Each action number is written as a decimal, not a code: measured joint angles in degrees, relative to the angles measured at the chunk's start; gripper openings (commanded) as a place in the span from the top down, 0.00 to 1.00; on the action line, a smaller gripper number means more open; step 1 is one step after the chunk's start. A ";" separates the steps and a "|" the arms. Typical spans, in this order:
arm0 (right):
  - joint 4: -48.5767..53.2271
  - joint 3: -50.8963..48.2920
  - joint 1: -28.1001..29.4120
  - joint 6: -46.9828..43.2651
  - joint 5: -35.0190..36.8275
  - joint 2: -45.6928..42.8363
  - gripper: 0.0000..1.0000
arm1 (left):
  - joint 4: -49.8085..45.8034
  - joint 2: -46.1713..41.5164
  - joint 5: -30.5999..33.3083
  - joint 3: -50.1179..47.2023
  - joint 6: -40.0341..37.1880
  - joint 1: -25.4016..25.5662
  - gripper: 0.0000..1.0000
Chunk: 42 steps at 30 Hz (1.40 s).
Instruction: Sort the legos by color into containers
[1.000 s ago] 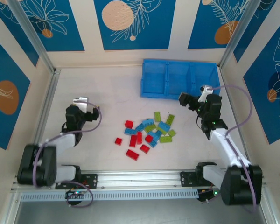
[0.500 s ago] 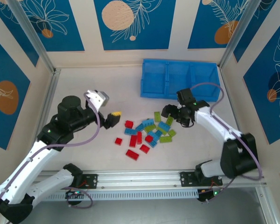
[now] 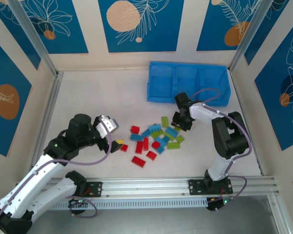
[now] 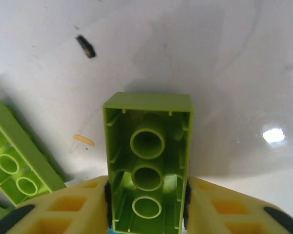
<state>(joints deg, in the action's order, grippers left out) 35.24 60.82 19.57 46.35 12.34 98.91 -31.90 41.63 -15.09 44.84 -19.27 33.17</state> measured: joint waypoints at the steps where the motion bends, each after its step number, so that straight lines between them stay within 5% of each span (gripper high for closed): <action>1: -0.48 -0.50 -0.02 0.17 0.33 -0.83 0.70 | 0.09 -0.55 0.09 -0.46 -0.31 0.00 0.00; 8: -2.12 -6.36 -0.20 0.07 4.26 -18.88 0.71 | 1.64 -2.56 0.11 -1.70 -0.83 0.02 0.00; 12: -4.72 -4.22 -6.08 -2.89 4.39 -26.67 0.72 | 3.06 -3.52 0.52 -2.08 -0.83 0.02 0.00; 20: -6.10 19.17 -24.68 -8.98 0.48 -6.49 0.72 | 3.17 -3.69 2.34 -2.60 -0.92 0.02 0.00; 30: 4.61 46.16 -31.01 -10.84 -2.32 20.28 0.49 | 3.23 -3.98 4.31 -3.41 -1.31 0.02 0.00; 37: 9.18 44.54 -32.20 -10.82 -4.85 16.39 0.45 | 4.35 -2.43 5.40 -3.61 -0.11 0.02 0.00; 42: 6.97 26.86 -30.77 -10.08 -9.94 -1.84 0.43 | 2.80 4.02 6.62 1.20 11.06 0.02 0.00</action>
<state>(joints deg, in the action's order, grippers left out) 42.22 87.68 -11.20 36.27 2.39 97.08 -29.10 45.65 -8.47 46.04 -8.21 33.19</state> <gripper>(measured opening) 0.562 0.998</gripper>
